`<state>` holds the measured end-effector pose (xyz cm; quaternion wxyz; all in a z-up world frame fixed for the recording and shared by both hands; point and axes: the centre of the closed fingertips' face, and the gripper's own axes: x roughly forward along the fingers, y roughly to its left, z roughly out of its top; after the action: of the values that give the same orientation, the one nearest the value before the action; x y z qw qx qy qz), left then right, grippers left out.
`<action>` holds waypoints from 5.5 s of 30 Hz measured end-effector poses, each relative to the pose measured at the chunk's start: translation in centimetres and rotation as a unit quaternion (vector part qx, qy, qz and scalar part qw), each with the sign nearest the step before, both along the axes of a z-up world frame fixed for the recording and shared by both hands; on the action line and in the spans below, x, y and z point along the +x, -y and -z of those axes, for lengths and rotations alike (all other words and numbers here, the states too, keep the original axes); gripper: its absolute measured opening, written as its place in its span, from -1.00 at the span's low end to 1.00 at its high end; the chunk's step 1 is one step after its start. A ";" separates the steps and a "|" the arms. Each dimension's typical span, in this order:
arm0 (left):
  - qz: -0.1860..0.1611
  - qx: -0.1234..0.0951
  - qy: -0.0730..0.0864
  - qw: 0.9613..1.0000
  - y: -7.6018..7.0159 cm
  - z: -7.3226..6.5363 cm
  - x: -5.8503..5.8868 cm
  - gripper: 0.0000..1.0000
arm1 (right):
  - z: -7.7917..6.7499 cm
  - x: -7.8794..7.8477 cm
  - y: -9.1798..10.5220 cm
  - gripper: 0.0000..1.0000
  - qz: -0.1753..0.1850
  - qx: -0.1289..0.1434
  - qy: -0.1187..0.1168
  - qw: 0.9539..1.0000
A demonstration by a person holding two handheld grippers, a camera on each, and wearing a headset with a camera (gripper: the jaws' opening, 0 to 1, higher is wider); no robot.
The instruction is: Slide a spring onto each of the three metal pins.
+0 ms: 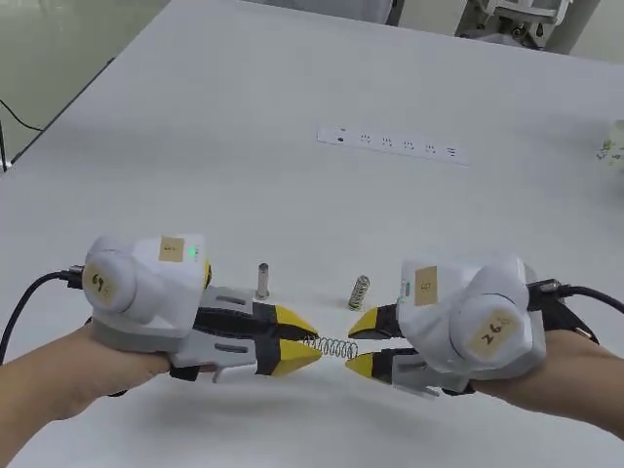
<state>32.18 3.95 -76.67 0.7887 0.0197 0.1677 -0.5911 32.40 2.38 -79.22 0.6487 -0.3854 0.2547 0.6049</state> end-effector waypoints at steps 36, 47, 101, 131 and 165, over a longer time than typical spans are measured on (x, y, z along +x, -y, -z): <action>0.006 0.009 -0.002 1.000 0.0 0.4 -0.1 -0.96 | -2.2 -0.7 -0.5 -0.87 -0.074 -0.007 0.037 0.997; 0.008 0.015 0.002 1.000 -0.2 0.6 -0.1 -0.96 | -3.2 -0.8 -1.2 -0.87 -0.096 -0.007 0.043 0.994; 0.021 0.041 0.007 0.999 0.7 1.7 -0.8 -0.95 | -4.4 -2.0 -4.1 -0.87 -0.062 0.071 0.008 0.996; -0.003 0.032 -0.010 0.999 0.2 1.4 -0.1 -0.81 | -4.8 -1.8 -4.1 -0.87 -0.086 0.041 0.033 0.995; -0.036 0.024 -0.015 0.999 -0.6 1.5 0.5 -0.44 | -4.5 -1.0 -3.6 -0.86 -0.072 0.036 0.042 0.996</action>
<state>32.69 4.50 -78.13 0.8060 0.0241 0.1939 -0.5587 31.40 6.01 -74.72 0.6269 -0.4042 0.1763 0.6423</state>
